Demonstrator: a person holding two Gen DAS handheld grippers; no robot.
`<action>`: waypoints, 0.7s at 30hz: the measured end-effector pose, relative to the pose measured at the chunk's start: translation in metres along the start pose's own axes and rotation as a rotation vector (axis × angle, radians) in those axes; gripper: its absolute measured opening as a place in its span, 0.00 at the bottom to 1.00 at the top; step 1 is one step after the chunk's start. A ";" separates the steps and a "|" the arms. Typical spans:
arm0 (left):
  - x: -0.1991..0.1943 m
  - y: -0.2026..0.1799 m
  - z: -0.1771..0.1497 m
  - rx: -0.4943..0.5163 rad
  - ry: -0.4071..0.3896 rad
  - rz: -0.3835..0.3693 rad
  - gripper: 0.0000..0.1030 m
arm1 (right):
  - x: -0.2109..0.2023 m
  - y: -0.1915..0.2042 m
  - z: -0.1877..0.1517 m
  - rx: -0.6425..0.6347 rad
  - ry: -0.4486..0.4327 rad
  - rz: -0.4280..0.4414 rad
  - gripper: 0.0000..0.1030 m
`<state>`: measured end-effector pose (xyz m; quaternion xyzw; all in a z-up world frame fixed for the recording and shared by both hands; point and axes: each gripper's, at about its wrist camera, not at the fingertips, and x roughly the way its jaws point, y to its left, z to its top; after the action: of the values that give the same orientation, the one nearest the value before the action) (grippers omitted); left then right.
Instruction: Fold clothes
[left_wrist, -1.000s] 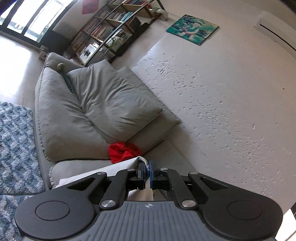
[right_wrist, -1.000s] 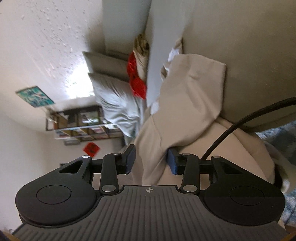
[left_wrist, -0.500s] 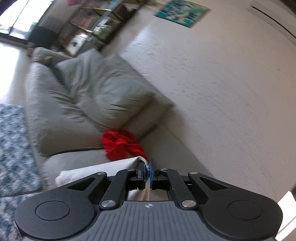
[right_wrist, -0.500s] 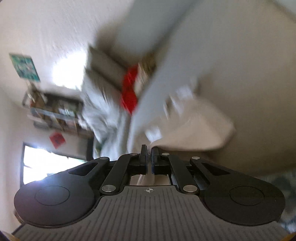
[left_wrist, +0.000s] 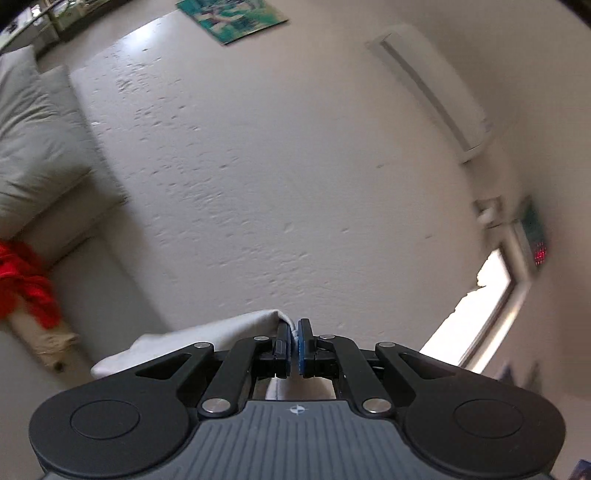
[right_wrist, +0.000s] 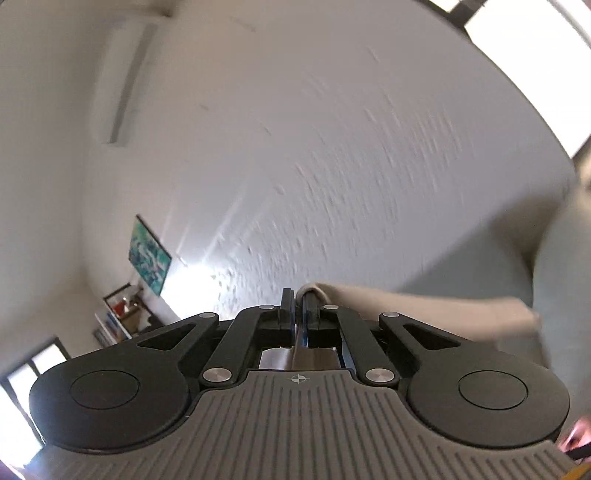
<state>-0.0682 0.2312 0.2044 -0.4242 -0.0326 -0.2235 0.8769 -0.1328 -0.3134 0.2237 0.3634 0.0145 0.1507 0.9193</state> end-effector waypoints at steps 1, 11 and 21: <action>-0.001 -0.002 0.001 -0.003 -0.005 -0.014 0.01 | -0.009 0.011 0.007 -0.044 -0.024 0.000 0.03; 0.100 0.037 -0.008 0.013 0.207 0.165 0.01 | 0.026 0.007 0.047 -0.068 -0.034 -0.129 0.03; 0.267 0.140 -0.035 -0.082 0.324 0.307 0.01 | 0.231 -0.125 0.018 0.074 0.150 -0.367 0.03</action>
<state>0.2258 0.1830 0.1464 -0.4180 0.1827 -0.1537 0.8765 0.1232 -0.3455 0.1718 0.3757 0.1546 0.0068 0.9137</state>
